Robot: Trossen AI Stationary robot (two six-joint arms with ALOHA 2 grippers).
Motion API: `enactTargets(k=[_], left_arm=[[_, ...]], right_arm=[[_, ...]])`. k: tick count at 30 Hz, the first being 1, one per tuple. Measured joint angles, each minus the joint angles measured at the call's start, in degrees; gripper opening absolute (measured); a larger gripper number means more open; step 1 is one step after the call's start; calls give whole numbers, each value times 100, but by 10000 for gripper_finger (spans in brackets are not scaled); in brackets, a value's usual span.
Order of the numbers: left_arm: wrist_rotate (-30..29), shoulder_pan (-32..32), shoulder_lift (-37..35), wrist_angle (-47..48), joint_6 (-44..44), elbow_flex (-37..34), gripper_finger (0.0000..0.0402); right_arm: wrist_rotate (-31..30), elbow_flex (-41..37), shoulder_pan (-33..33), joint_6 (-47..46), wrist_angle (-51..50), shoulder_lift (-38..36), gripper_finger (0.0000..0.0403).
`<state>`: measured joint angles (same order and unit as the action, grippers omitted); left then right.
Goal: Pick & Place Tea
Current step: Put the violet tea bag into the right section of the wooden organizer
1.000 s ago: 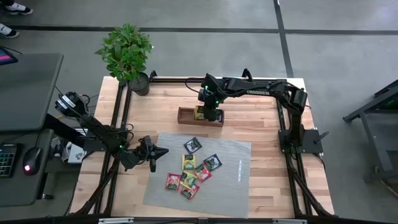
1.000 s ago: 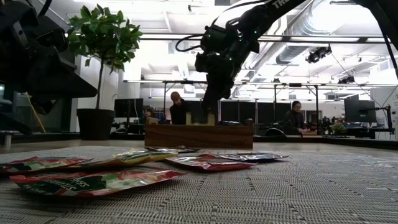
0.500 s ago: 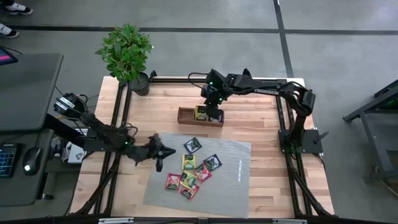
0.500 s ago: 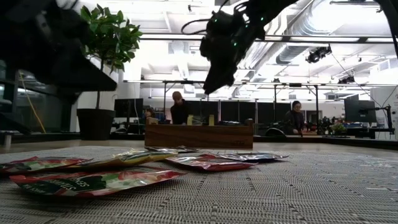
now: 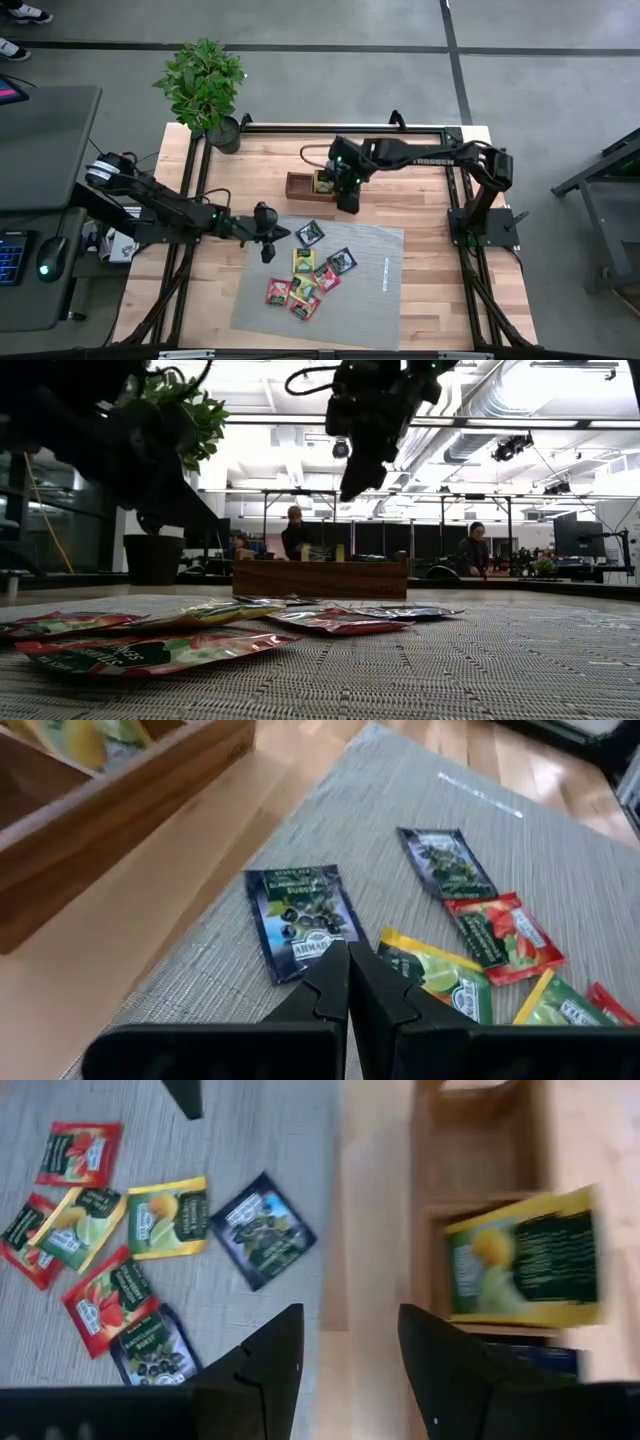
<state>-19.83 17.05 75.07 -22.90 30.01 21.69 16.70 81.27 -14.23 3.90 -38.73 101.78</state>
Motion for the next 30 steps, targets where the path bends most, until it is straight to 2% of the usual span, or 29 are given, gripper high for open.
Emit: enactTargets(k=[8, 16, 22, 30], left_arm=[[386, -135, 662, 108, -435, 561, 1], [360, -135, 1683, 694, -383, 1333, 1], [280, -135, 2086, 1285, -361, 1759, 1], [53, -135, 2144, 1813, -250, 1893, 1]], right_arm=[[64, -982, 434, -757, 1104, -9, 160], [-84, -1472, 834, -1556, 2186, -9, 160], [-439, -1472, 1038, -1679, 2350, -11, 160], [-785, -1472, 1207, -1704, 2315, -11, 160]])
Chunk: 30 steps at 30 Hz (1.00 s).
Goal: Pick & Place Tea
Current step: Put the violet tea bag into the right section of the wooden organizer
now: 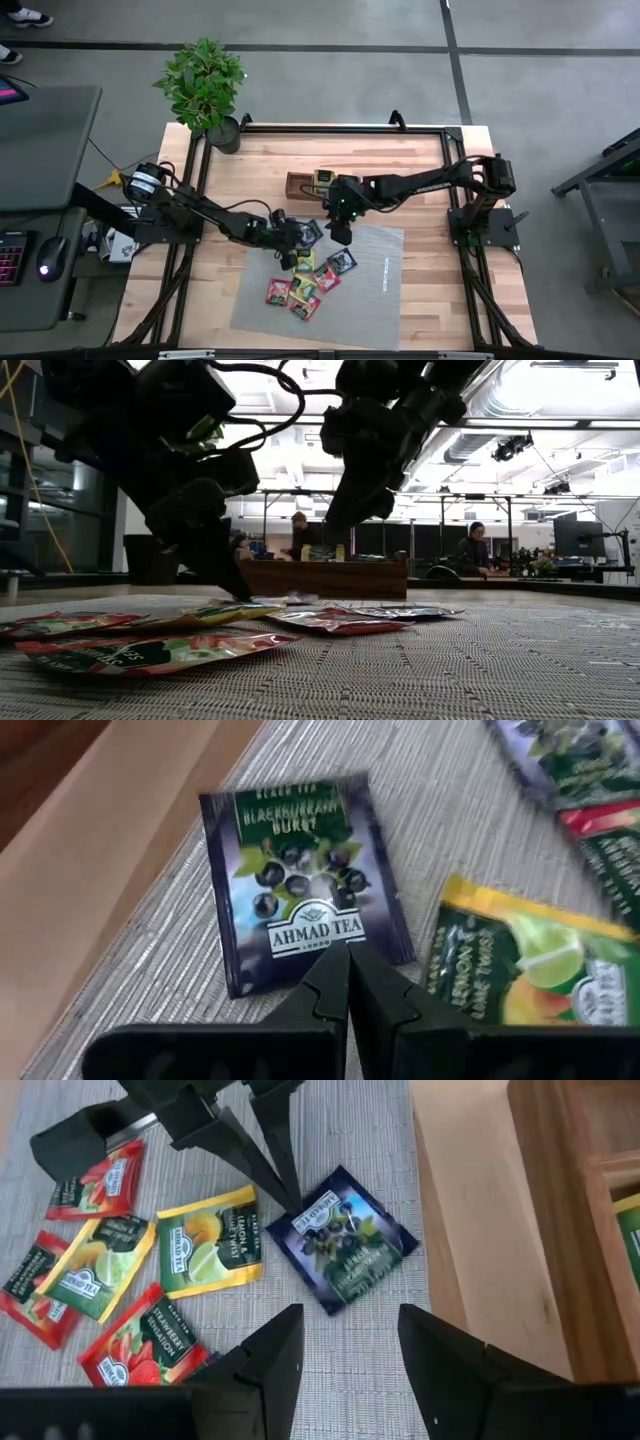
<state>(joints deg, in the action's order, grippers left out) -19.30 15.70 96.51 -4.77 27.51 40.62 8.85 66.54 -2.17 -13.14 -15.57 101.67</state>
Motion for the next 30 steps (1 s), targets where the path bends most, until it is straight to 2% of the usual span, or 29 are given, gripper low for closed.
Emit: enactTargets(k=[9, 16, 22, 25, 30], left_arm=[[-3, -31, 203, 214, 151, 22, 1], [-17, -35, 291, 88, 160, 11, 1], [-45, -33, 297, 119, 137, 7, 1], [-47, -33, 299, 127, 125, 4, 1], [-54, -32, 302, 122, 120, 1, 1]], right_arm=[[-109, -1, 6, -548, 123, 110, 160], [-102, 0, -49, -2286, 434, 252, 160], [-97, 2, -46, -3247, 518, 488, 161], [103, 2, -45, -3486, 584, 665, 162], [79, 0, -33, -3612, 723, 863, 166]])
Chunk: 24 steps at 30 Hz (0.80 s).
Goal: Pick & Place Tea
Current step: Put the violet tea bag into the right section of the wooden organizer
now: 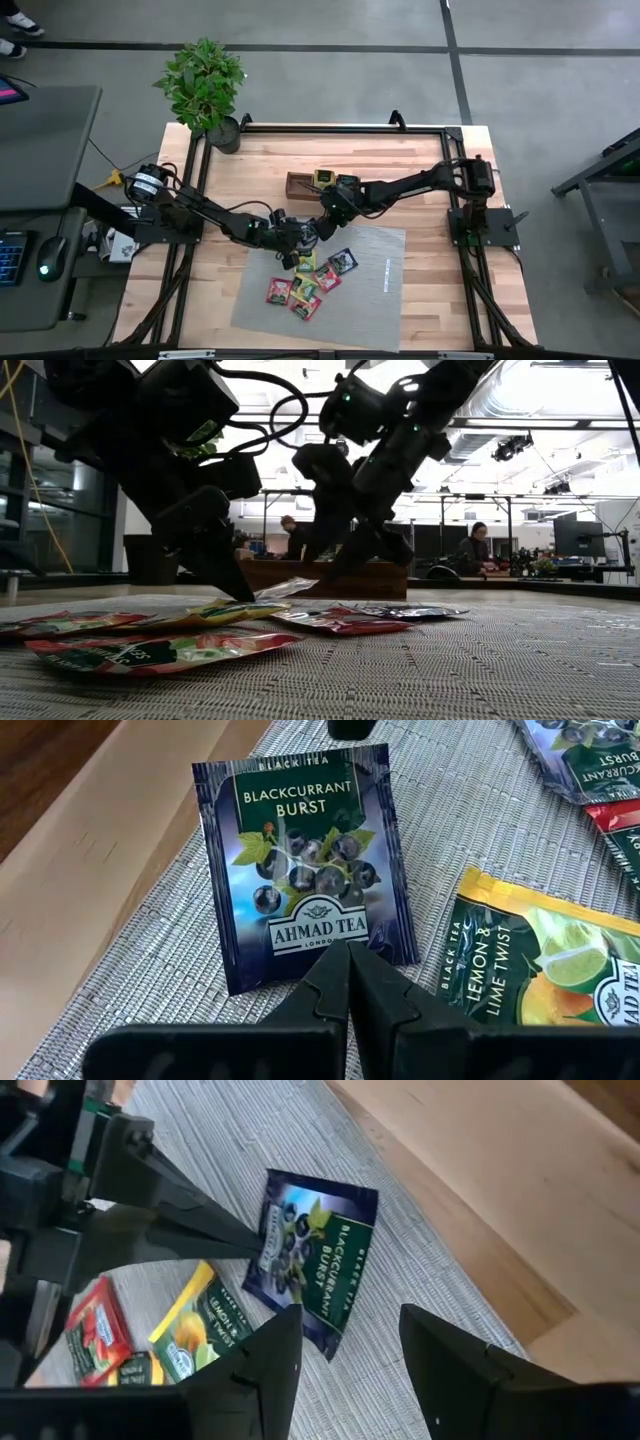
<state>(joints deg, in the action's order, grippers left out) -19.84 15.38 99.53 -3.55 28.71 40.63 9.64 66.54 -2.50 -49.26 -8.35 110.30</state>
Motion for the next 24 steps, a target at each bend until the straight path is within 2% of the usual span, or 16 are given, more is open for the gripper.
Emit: enactTargets(k=[7, 15, 24], left_arm=[[-6, 2, 4, -8, -27, -3, 1], [-8, 2, 7, -11, -139, -5, 1], [-6, -1, 7, -15, -148, -9, 1]], right_arm=[[31, 2, -55, 23, 259, 114, 170], [401, 4, -55, 86, 880, 339, 170], [312, 2, -88, 173, 686, 383, 168]])
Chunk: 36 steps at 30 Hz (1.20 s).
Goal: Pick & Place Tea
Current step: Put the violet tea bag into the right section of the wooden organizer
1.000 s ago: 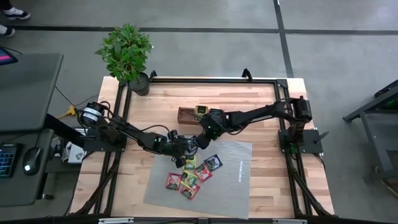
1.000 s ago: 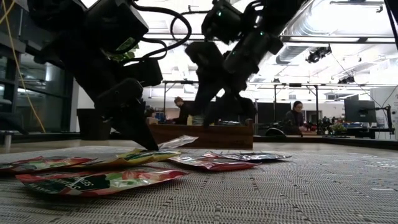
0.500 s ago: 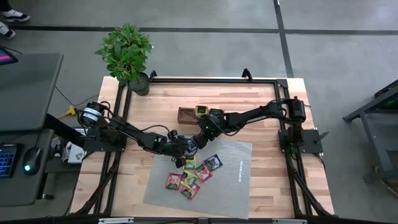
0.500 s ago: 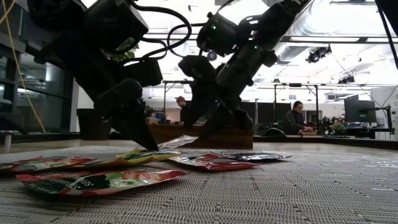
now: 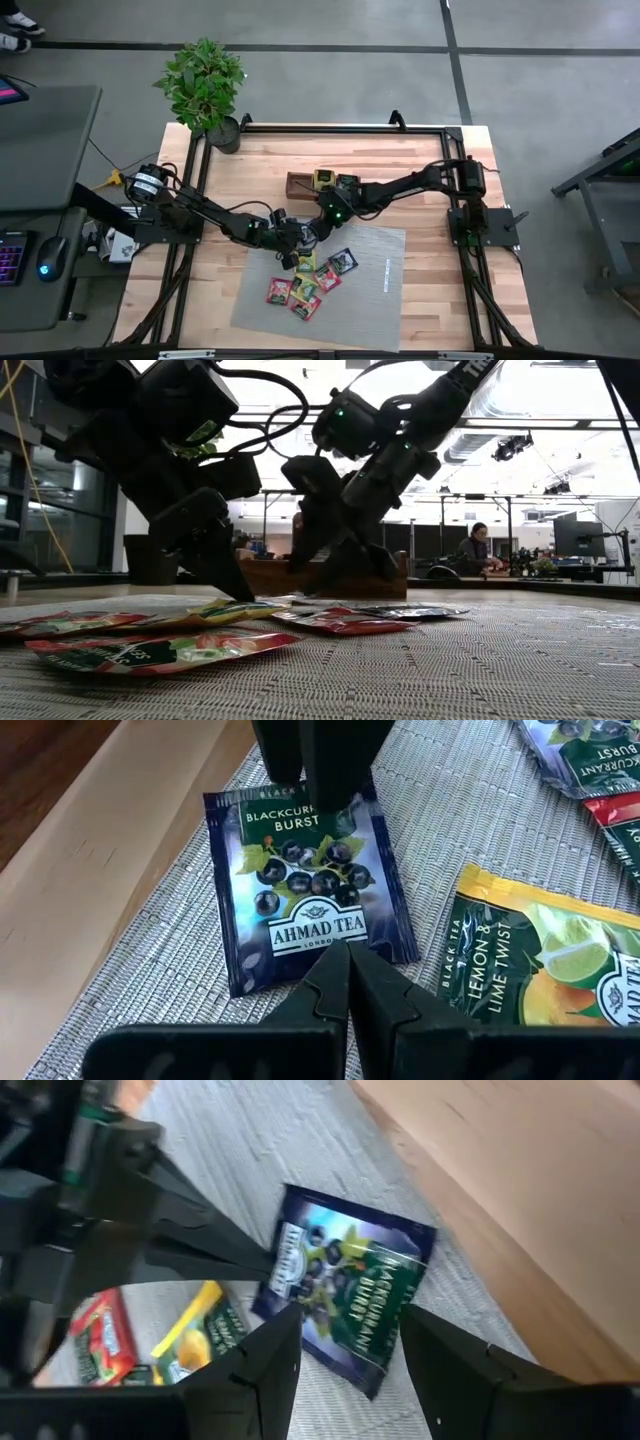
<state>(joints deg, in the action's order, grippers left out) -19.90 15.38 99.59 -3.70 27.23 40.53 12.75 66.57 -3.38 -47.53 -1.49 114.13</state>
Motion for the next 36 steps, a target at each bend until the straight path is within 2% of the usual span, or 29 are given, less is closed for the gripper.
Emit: enactTargets(k=[7, 17, 23, 30, 36], left_arm=[[15, 0, 0, 6, -6, 0, 1], [13, 0, 0, 4, -21, 0, 1], [13, 0, 0, 6, -21, 0, 1], [30, 0, 0, 6, -19, 0, 1], [69, 0, 0, 11, -21, 0, 1]], right_arm=[[-162, 7, 0, 153, -405, 0, 172], [-20, 2, 57, 153, -131, 0, 162], [-3, 2, 55, 266, -145, 0, 116], [94, 2, 22, 449, -140, 0, 17], [151, 2, 17, 557, -158, -11, 5]])
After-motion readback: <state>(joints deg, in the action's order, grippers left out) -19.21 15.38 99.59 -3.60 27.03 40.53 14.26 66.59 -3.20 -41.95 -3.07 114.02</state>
